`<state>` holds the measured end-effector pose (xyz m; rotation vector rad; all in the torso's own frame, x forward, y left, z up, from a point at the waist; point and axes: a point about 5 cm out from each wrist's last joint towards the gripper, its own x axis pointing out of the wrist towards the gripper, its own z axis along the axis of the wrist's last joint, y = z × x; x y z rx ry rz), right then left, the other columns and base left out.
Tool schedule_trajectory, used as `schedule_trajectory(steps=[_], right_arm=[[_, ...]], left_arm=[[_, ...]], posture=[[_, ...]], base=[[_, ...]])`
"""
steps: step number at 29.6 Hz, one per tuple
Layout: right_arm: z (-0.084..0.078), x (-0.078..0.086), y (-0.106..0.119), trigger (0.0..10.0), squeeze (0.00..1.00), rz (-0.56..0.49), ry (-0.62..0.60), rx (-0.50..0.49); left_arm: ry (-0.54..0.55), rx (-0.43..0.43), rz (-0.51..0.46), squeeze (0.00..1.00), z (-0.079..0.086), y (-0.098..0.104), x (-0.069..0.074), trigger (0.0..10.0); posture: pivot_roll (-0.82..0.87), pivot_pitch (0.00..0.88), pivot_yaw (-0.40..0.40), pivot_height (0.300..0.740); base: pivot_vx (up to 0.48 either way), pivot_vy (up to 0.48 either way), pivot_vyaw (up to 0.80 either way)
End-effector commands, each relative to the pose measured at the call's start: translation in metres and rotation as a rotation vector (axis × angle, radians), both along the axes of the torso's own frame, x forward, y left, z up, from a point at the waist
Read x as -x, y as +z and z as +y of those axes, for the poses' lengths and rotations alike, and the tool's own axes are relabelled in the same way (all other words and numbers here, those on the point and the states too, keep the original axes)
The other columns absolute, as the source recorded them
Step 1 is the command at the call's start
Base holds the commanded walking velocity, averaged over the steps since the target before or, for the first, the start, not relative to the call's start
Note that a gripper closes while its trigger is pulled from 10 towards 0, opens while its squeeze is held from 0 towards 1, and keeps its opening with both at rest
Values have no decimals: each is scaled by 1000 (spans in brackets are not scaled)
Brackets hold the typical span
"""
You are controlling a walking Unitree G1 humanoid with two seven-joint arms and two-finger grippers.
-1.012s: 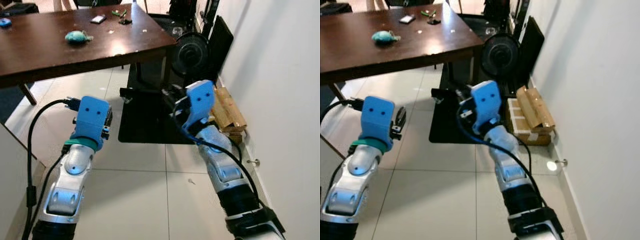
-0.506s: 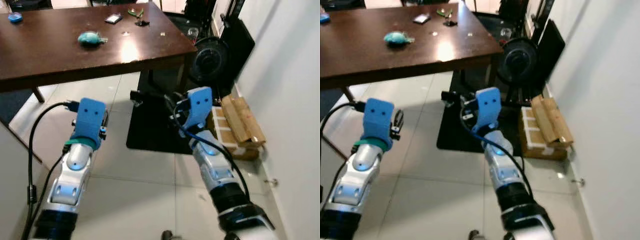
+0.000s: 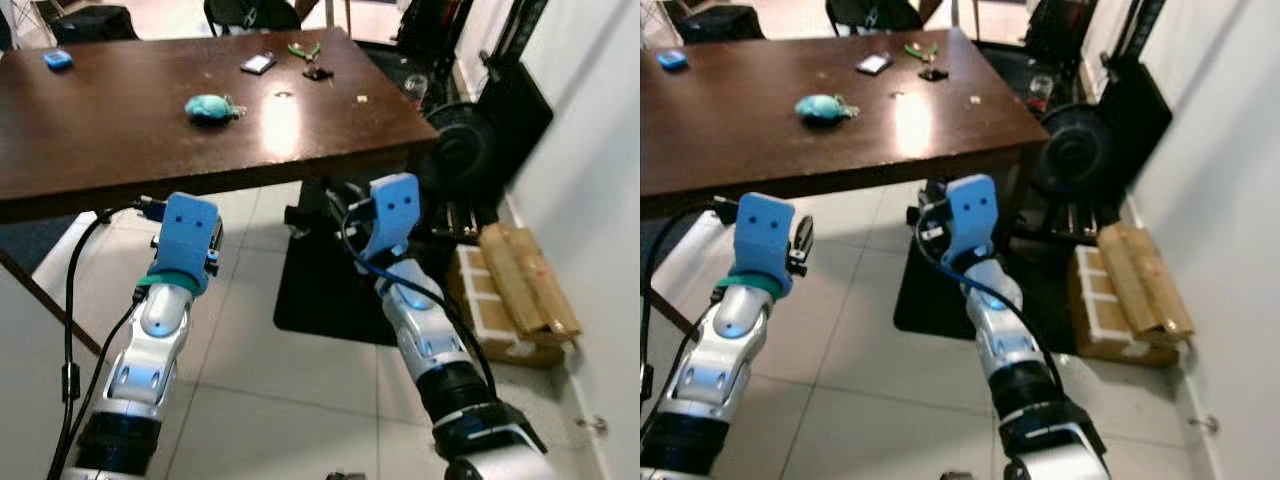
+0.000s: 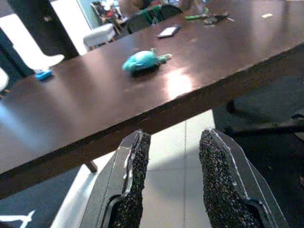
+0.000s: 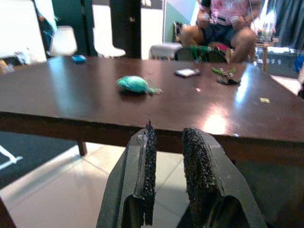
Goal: Hang keys on a hook
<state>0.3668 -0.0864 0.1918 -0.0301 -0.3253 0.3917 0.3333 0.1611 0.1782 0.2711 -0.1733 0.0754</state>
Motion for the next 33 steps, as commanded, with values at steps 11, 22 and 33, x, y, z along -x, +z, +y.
schedule_trajectory(steps=[11,22,33], right_arm=[[1,-1,-1,10000,0,-8,0,-8],[1,-2,-1,10000,0,-13,-2,-8],[1,-3,-2,10000,0,-12,-2,-13]], left_arm=[[4,-9,3,0,1,-6,0,10000],[2,-10,-3,0,0,-6,-1,10000],[1,-10,-5,0,0,-6,-2,10000]], posture=[[-34,62,66,740],[-33,62,67,740],[-33,61,67,740]], base=[[392,0,0],[384,0,0],[380,0,0]])
